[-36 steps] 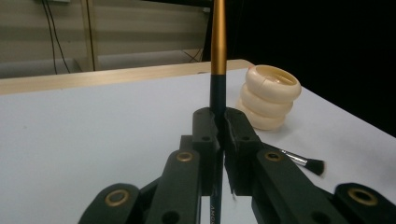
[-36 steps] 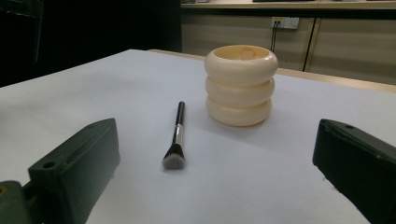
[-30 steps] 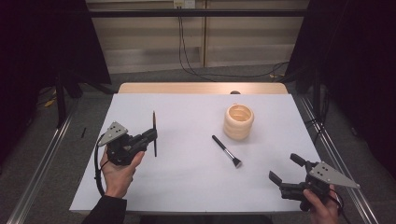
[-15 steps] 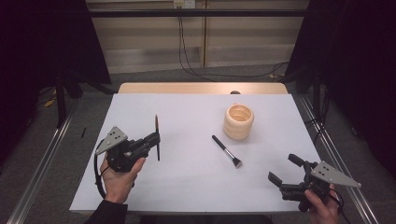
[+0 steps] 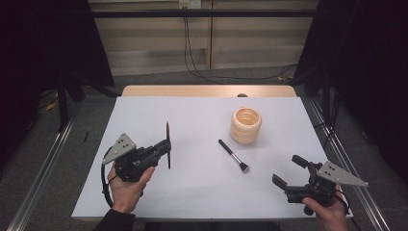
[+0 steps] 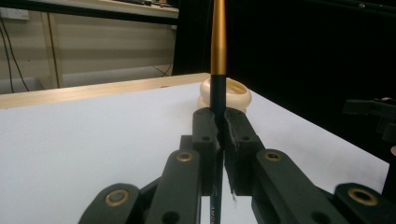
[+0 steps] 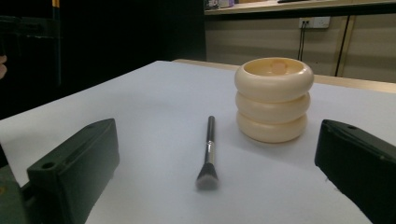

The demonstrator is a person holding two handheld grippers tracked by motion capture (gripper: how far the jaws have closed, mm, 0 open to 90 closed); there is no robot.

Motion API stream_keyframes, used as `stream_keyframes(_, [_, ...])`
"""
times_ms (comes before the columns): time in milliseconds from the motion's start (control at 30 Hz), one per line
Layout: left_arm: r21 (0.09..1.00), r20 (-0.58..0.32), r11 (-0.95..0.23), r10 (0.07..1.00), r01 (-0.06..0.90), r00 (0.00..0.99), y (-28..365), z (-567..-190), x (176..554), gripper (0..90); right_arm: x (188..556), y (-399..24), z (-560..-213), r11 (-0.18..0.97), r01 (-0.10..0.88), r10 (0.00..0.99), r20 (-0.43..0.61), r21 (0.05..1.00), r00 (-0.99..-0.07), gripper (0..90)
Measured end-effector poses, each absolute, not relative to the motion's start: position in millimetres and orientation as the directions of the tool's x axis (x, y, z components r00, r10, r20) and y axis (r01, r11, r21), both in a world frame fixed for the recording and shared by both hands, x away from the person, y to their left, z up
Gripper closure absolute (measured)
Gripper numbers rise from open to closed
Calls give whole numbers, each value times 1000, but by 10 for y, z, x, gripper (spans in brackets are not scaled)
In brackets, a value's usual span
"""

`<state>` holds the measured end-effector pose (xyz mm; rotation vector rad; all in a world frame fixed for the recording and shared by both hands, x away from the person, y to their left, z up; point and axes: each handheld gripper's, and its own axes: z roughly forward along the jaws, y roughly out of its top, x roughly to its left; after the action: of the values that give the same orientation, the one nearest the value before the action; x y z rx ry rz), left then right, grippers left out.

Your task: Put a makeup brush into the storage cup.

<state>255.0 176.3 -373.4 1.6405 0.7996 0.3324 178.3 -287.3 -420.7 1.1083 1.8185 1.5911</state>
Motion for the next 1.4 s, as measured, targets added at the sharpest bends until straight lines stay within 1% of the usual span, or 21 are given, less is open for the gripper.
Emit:
stream_keyframes(33, [949, -220, -31, 652, 315, 726, 1743, -3747, 2552, 841, 1800, -2855, -4185, 18, 258, 806, 138, 966, -575, 0])
stream_keyframes(67, [947, -205, -54, 658, 317, 724, 1714, -3752, 2548, 841, 1805, -2833, -4171, 10, 263, 807, 147, 965, -572, 0])
stream_keyframes(200, [946, -221, -36, 653, 321, 724, 1664, -3761, 2542, 841, 1832, -2782, -4135, 23, 260, 791, 141, 965, -595, 0])
stream_keyframes(300, [947, -215, -45, 650, 319, 729, 1622, -3752, 2540, 841, 1861, -2699, -4096, 41, 258, 773, 133, 965, -620, 0])
stream_keyframes(333, [947, -222, -40, 639, 319, 737, 1594, -3749, 2546, 841, 1888, -2644, -4071, 48, 261, 756, 136, 964, -641, 0])
stream_keyframes(533, [948, -213, -51, 633, 315, 744, 1534, -3731, 2531, 841, 1984, -2453, -4014, 67, 255, 708, 134, 965, -694, 0])
stream_keyframes(667, [947, -217, -54, 619, 317, 755, 1492, -3730, 2528, 841, 2030, -2359, -3982, 61, 251, 688, 141, 966, -712, 7])
stream_keyframes(700, [946, -218, -55, 623, 319, 751, 1483, -3726, 2525, 841, 2056, -2309, -3963, 41, 256, 667, 165, 966, -727, 47])
stream_keyframes(733, [944, -231, -45, 615, 326, 754, 1475, -3728, 2529, 841, 2073, -2280, -3958, 32, 252, 658, 170, 967, -734, 38])
stream_keyframes(933, [946, -227, -50, 603, 320, 765, 1378, -3750, 2513, 841, 2146, -2169, -3942, 32, 256, 636, 178, 966, -751, 46])
stream_keyframes(1033, [946, -219, -65, 595, 318, 774, 1315, -3749, 2510, 841, 2170, -2106, -3905, 31, 245, 624, 173, 969, -762, 46])
stream_keyframes(1200, [949, -224, -57, 573, 311, 788, 1227, -3743, 2510, 841, 2235, -1985, -3854, 43, 225, 607, 153, 973, -780, 48])
stream_keyframes(1233, [947, -232, -51, 575, 318, 784, 1211, -3742, 2503, 841, 2244, -1962, -3848, 42, 224, 604, 154, 974, -782, 42])
stream_keyframes(1333, [947, -219, -66, 578, 313, 786, 1197, -3743, 2497, 841, 2256, -1894, -3809, 40, 216, 588, 152, 976, -794, 27])
stream_keyframes(1400, [946, -235, -51, 570, 319, 787, 1175, -3753, 2496, 841, 2270, -1852, -3784, 36, 213, 575, 154, 976, -804, 19])
